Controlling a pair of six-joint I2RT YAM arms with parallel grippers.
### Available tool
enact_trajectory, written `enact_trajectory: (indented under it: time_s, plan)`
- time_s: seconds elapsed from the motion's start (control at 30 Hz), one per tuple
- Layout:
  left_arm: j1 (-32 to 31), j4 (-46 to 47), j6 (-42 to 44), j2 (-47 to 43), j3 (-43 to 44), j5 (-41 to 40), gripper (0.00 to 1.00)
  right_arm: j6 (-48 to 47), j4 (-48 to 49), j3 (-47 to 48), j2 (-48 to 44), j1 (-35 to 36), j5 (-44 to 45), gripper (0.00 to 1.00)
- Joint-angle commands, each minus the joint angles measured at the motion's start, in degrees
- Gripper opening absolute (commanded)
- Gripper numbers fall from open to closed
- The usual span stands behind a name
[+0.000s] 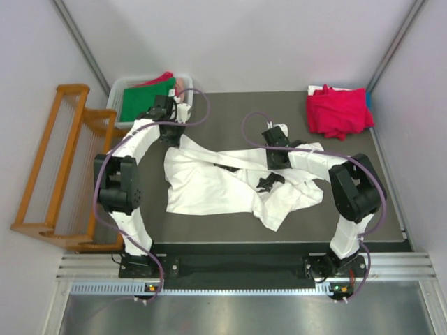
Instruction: Fold and stack the t-shirts
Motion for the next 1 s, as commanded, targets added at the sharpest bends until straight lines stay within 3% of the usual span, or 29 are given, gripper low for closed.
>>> enact_trajectory:
  time_s: [0.0, 0.37, 0.47, 0.6, 0.63, 0.77, 0.97]
  plan:
    - [-0.1, -4.24, 0.98, -7.82, -0.38, 0.75, 0.0, 0.01, 0.19, 0.64, -2.56, -0.12, 0.51, 0.4]
    - [-0.8, -19.18, 5.72, -22.59, 0.51, 11.19, 0.02, -0.34, -1.92, 2.49, -3.71, -0.29, 2.27, 0.4]
    - [-1.07, -23.49, 9.5, -24.79, -2.04, 12.96, 0.17, -0.34, -2.28, 3.19, -3.88, -0.29, 2.44, 0.39]
    - [-1.07, -29.75, 13.37, -25.93, -6.43, 12.45, 0.46, -0.52, -2.45, 3.55, -4.5, -0.38, 2.88, 0.39]
    - [-1.07, -29.57, 13.81, -26.37, -7.14, 12.09, 0.57, -0.52, -2.54, 3.55, -4.76, -0.47, 2.97, 0.4]
    - [-1.07, -28.61, 14.87, -28.31, -7.33, 12.26, 0.63, -0.35, -2.54, 3.02, -5.2, -0.65, 3.15, 0.4]
    - [-1.42, -29.31, 15.31, -27.78, -5.04, 12.79, 0.63, 0.01, -2.28, 2.76, -5.38, -0.73, 2.8, 0.4]
